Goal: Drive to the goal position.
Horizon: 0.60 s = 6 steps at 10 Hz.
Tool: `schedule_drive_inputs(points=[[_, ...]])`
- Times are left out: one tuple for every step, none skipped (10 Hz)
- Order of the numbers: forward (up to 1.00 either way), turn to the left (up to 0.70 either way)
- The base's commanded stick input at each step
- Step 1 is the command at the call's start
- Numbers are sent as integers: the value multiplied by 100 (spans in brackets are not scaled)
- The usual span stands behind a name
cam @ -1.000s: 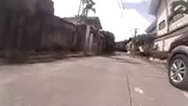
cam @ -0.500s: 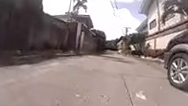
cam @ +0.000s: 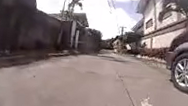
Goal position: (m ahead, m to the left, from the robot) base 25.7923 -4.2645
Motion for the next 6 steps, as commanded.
schedule_drive_inputs(points=[[70,0],[70,0],[70,0],[70,0],[70,-16],[70,-35]])
